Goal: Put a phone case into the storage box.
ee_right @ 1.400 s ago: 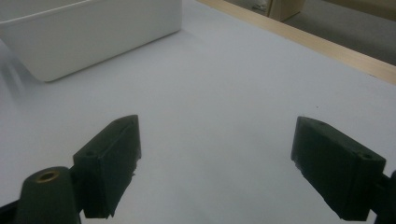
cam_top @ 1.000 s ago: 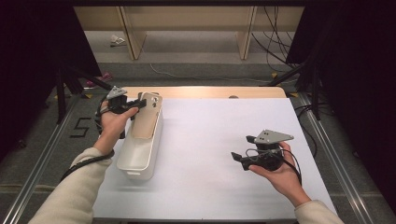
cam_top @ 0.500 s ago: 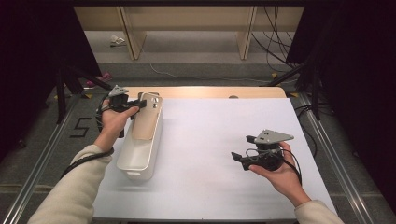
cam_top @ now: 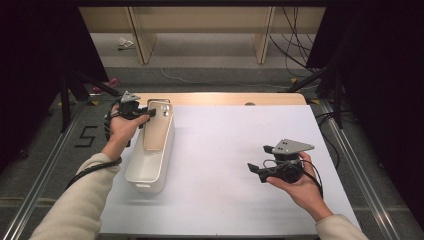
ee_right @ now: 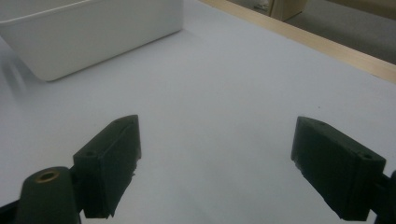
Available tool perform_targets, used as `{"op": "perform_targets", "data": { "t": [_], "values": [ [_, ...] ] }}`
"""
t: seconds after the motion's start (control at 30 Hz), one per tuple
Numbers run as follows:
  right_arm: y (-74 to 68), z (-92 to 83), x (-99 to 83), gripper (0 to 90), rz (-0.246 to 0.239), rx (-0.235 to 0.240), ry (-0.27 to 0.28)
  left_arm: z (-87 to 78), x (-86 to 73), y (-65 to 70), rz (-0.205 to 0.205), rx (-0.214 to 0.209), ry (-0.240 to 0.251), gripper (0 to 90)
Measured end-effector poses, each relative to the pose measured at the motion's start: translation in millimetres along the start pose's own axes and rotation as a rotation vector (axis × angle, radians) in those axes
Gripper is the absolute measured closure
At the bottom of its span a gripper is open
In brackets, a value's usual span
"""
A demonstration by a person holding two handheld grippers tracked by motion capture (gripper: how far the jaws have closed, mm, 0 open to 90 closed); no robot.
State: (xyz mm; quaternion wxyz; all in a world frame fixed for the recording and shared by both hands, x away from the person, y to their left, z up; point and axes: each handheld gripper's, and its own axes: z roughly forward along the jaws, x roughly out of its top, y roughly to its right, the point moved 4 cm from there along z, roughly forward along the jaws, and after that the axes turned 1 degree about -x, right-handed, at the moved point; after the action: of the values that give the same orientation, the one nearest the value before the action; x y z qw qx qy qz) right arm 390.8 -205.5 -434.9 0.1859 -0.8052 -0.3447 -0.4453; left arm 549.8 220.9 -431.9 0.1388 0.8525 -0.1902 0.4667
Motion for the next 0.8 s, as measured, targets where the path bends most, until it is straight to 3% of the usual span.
{"op": "perform_targets", "data": {
  "t": [0.33,0.57,0.8],
  "values": [
    [-0.2,0.0,-0.1,16.6,-0.002,0.002,0.0,2.4,1.0,1.2,0.076,0.069,-0.034,65.2],
    [-0.2,0.5,-0.2,16.6,-0.004,0.002,0.0,-2.4,4.7,-4.4,0.082,0.102,-0.022,63.7],
    [-0.3,0.6,-0.1,16.6,-0.004,0.001,-0.001,-9.9,6.1,-2.5,0.086,0.096,0.0,62.8]
  ]
}}
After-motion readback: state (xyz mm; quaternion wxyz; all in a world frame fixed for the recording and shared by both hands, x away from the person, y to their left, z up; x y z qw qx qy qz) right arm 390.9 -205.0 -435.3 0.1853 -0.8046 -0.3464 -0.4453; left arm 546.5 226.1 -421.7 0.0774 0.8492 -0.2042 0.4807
